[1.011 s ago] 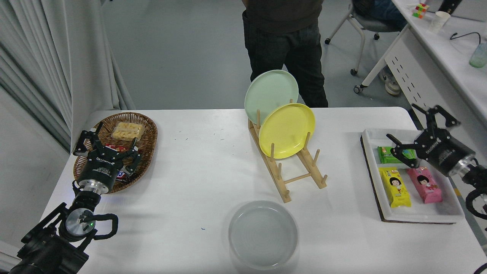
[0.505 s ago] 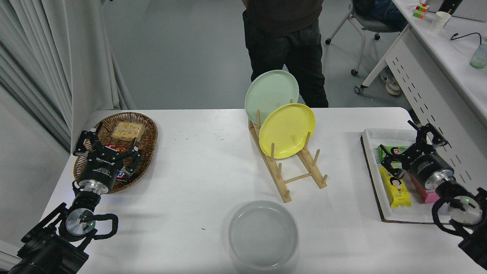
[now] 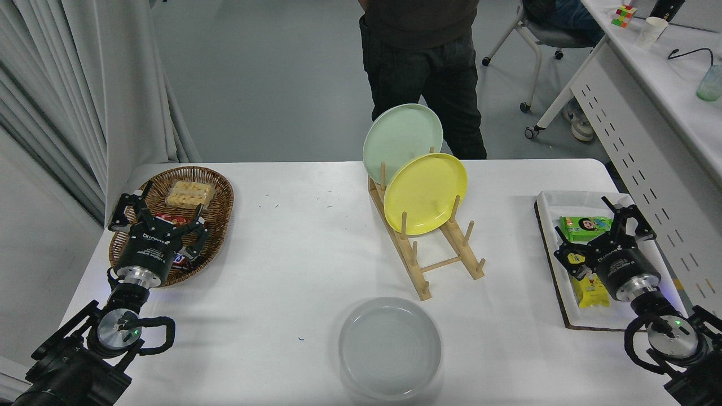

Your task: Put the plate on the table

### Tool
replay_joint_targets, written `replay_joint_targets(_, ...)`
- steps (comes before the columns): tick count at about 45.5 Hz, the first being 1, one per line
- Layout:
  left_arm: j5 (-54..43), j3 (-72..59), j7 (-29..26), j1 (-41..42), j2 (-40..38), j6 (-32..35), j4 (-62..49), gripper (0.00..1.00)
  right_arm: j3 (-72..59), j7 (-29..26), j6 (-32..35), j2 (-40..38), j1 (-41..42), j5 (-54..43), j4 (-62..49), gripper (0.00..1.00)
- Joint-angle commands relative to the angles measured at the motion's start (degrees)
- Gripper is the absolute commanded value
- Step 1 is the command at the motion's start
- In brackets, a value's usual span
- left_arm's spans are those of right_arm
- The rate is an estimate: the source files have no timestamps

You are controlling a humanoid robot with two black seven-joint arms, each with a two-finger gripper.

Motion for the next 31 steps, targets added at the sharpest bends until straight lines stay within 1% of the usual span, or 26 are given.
replay_joint_targets(1,0.0,0.0,0.0,0.0,0.0,0.0,0.0,0.98,3.9,0.2,0.1,1.0,-0.4,-0.1,0.7,1.00)
replay_joint_targets(10,0.0,0.0,0.0,0.0,0.0,0.0,0.0,0.98,4.6,0.2,-0.3,0.8,1.8,-0.6,-0.1,1.00)
replay_joint_targets(20,0.0,0.0,0.0,0.0,0.0,0.0,0.0,0.98,4.6,0.2,-0.5,1.1,2.7,-0.7,-3.5,1.00)
replay_joint_targets(31,0.0,0.0,0.0,0.0,0.0,0.0,0.0,0.98,4.5,0.2,-0.3,1.4,2.7,-0.8,-3.6,1.00)
